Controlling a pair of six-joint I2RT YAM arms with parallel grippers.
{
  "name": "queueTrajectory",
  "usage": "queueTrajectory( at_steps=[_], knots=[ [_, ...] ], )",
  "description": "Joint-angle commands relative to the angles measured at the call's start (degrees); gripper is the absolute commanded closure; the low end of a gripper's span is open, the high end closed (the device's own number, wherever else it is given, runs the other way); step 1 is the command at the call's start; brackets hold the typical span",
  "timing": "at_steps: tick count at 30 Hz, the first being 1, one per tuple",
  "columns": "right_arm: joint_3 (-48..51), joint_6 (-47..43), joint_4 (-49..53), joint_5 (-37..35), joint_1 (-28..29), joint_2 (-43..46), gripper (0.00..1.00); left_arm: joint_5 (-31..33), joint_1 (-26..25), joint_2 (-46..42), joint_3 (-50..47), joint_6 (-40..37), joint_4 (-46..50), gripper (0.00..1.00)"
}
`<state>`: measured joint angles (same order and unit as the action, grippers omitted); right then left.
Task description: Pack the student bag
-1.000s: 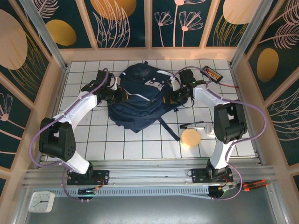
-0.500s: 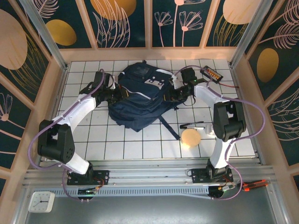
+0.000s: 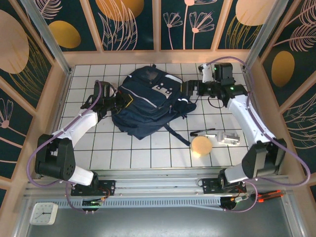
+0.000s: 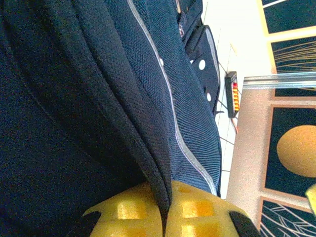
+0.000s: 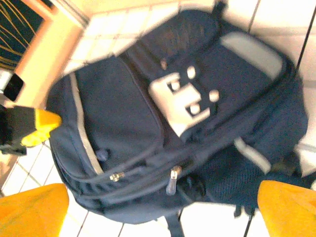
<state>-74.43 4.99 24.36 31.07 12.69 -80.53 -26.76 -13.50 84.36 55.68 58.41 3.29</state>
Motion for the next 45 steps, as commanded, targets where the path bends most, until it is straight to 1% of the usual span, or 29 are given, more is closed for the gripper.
queueTrajectory(
  at_steps=[1,2,3,5,8,10,11,13,15,18,21,26,32,33,35,37,45],
  knots=[
    [7.2,-1.3,-14.1,2.0,-0.3,3.3,0.01,-1.4,0.2,-2.8,0.4,1.7,-7.2,1.00],
    [10.2,-3.3,-19.9,5.6,-0.3,4.2,0.03,-1.6,0.2,-3.0,0.4,2.4,-8.0,1.00],
    [12.2,-5.4,-23.1,8.5,-0.2,4.7,0.05,-1.7,0.3,-3.1,-0.7,3.2,-8.8,1.00],
    [15.2,-12.7,-25.9,12.5,1.0,4.4,0.08,-2.7,0.3,-3.1,-1.9,5.6,-11.3,1.00],
    [17.2,-24.4,-23.2,9.0,5.0,2.8,0.11,-3.7,0.3,-3.2,-3.4,9.9,-15.9,1.00],
    [18.8,-30.4,-22.5,7.8,7.8,2.1,0.11,-4.0,0.2,-3.3,-4.2,12.5,-18.6,1.00],
    [20.3,-32.4,-23.7,6.3,9.7,1.8,0.13,-4.3,0.3,-3.4,-4.5,13.6,-19.7,1.00],
    [22.9,-32.4,-27.9,4.6,11.5,1.6,0.14,-4.4,0.3,-3.6,-5.0,15.6,-21.5,1.00],
    [25.4,-30.3,-32.7,4.3,12.0,1.2,0.20,-4.6,0.3,-4.0,-5.8,17.8,-23.5,1.00],
    [27.9,-27.4,-38.5,4.6,12.4,0.2,0.22,-4.9,0.3,-4.1,-7.1,20.8,-26.5,1.00],
    [28.4,-26.9,-40.8,4.8,13.1,-1.3,0.23,-5.2,0.3,-4.0,-7.9,22.8,-28.6,1.00],
    [28.9,-26.9,-44.5,3.9,13.8,-3.7,0.24,-5.7,0.3,-3.9,-7.7,23.1,-28.1,1.00],
    [27.6,-27.8,-45.3,3.5,14.3,-7.9,0.26,-6.8,0.7,-3.9,-7.1,21.6,-25.6,1.00],
    [27.3,-27.8,-45.3,3.5,14.3,-8.4,0.27,-6.9,0.8,-3.9,-7.0,21.4,-25.1,1.00],
    [26.7,-27.7,-44.9,3.6,14.4,-9.5,0.34,-7.3,0.9,-4.0,-7.1,21.1,-24.7,1.00],
    [25.9,-27.9,-44.0,4.0,14.4,-10.5,0.38,-7.5,0.9,-4.1,-7.3,21.0,-24.6,1.00],
    [25.0,-28.2,-44.3,3.1,14.9,-11.2,0.38,-8.4,0.9,-3.9,-7.5,20.4,-24.4,1.00]
  ],
)
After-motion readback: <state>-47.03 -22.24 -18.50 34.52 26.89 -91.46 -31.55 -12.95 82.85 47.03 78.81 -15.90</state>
